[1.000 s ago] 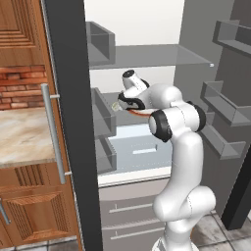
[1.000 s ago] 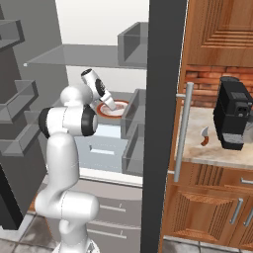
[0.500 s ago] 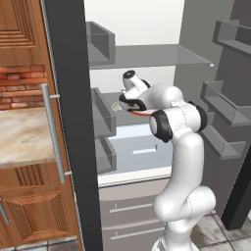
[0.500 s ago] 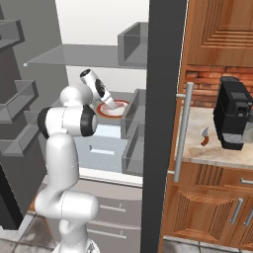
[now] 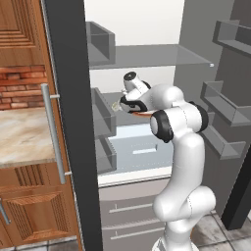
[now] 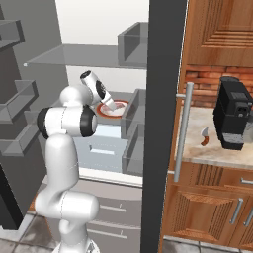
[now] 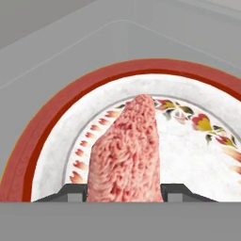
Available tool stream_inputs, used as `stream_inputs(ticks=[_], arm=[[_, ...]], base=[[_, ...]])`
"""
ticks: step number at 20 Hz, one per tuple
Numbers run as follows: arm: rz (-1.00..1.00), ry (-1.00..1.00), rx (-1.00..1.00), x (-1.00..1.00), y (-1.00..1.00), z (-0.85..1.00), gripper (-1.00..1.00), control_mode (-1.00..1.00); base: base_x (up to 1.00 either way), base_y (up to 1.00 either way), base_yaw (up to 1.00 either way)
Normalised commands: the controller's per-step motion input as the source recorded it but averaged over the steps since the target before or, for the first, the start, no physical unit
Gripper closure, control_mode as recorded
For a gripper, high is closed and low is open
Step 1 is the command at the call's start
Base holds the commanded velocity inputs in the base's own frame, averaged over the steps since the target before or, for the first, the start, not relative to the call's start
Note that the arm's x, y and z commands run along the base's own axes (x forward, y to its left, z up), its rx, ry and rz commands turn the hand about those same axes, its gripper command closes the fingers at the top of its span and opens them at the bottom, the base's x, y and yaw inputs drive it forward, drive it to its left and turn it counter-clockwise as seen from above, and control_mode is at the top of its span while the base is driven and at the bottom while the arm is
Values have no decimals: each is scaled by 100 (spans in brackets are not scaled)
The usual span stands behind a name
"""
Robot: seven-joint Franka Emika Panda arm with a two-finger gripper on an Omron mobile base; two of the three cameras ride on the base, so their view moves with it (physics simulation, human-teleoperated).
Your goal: Retrieve the steak from the fridge and place it on the cutting board.
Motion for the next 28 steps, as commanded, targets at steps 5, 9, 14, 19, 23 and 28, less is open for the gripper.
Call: stream_inputs(ticks=[5,9,14,19,23,28], arm=[[0,0,0,0,0,0,100,-100],[0,0,0,0,0,0,100,-100],[0,0,0,0,0,0,100,-100],[0,0,0,0,5,0,100,-100],[0,-1,0,-2,0,0,100,-100],[0,-8,0,-11,0,0,100,-100]], base=[[0,0,0],[0,0,0],[0,0,0],[0,0,0],[0,0,0],[0,0,0]])
